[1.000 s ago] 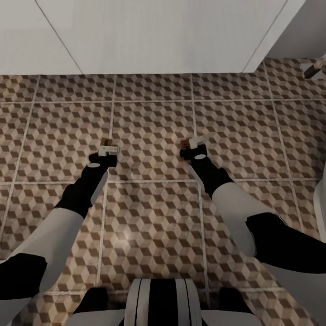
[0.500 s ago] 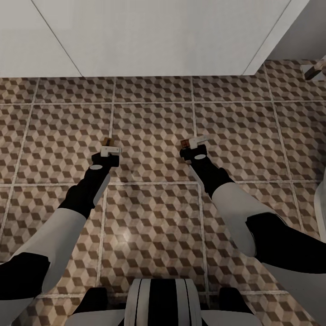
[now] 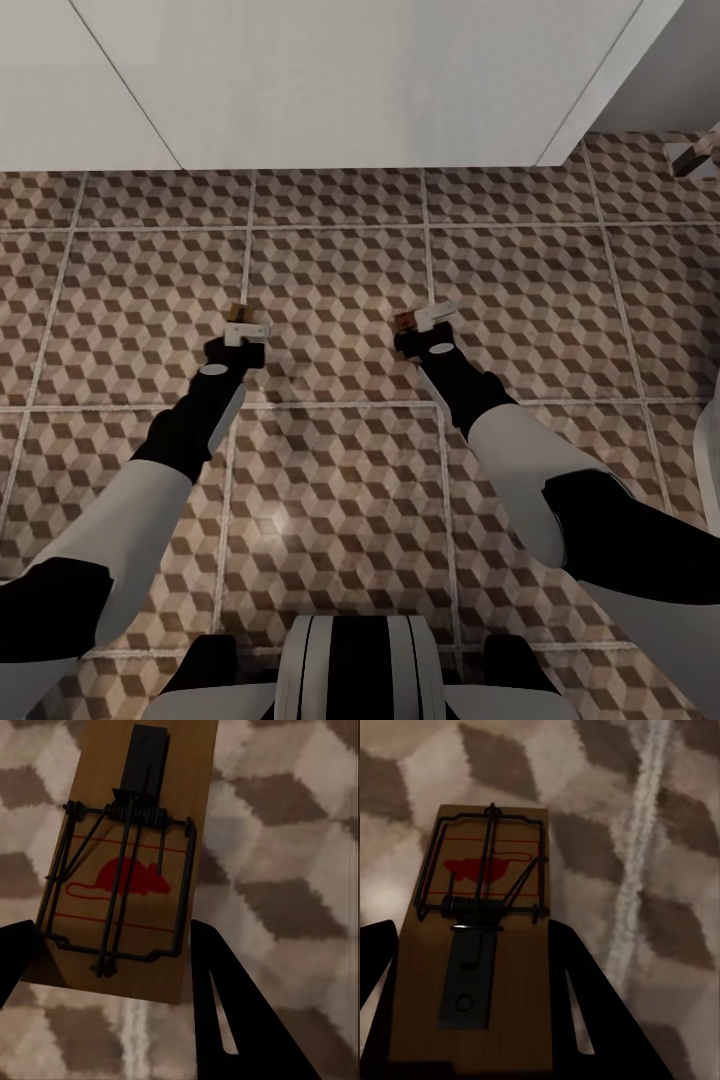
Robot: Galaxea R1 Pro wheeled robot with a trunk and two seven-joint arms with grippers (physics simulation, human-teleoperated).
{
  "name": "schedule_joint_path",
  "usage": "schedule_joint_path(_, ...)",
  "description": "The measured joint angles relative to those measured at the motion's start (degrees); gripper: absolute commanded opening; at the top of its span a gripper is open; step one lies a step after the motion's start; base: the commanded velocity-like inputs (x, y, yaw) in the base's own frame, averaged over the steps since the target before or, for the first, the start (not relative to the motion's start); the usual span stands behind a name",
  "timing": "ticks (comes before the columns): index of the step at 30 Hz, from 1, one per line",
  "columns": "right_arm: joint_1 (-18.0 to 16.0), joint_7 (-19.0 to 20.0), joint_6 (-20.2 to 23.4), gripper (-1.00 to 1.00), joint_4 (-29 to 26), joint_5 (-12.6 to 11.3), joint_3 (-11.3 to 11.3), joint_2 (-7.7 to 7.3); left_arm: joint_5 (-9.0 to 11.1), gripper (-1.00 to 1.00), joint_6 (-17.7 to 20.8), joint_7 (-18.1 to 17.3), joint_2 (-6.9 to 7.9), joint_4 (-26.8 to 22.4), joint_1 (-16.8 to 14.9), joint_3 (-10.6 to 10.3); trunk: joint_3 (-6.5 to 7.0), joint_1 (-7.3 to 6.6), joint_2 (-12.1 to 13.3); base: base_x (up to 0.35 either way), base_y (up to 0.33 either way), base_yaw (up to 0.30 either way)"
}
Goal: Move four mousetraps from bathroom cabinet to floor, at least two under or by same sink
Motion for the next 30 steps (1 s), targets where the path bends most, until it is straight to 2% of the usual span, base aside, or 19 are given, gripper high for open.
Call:
schedule_joint_path(6,0.0,0.33,0.0,-1.0,0.18,0.0,0.0,0.0,0.03,-1.0,-0.75,-0.09,-0.29,1.3,0.0,-0.01,0.0,0.0,0.0,0.0,0.0,0.0)
schedule_joint_path(12,0.0,0.34,-0.24,-1.0,0.51,-0.04,0.04,0.0,-0.02,-1.0,-5.66,-0.04,-1.38,6.08,0.0,-0.09,0.0,0.0,0.0,0.0,0.0,0.0)
schedule_joint_path(19,0.0,0.34,-0.32,-1.0,0.69,0.02,0.02,0.0,-0.04,-1.0,-6.45,-0.04,-1.53,6.9,0.0,-0.09,0.0,-0.01,0.0,0.032,0.0,0.0)
schedule_joint_path(30,0.0,0.34,-0.34,-1.0,0.71,0.04,0.02,0.0,0.04,-1.0,-6.49,-0.04,-1.54,7.67,0.0,-0.08,0.0,-0.03,0.0,0.262,0.0,0.0)
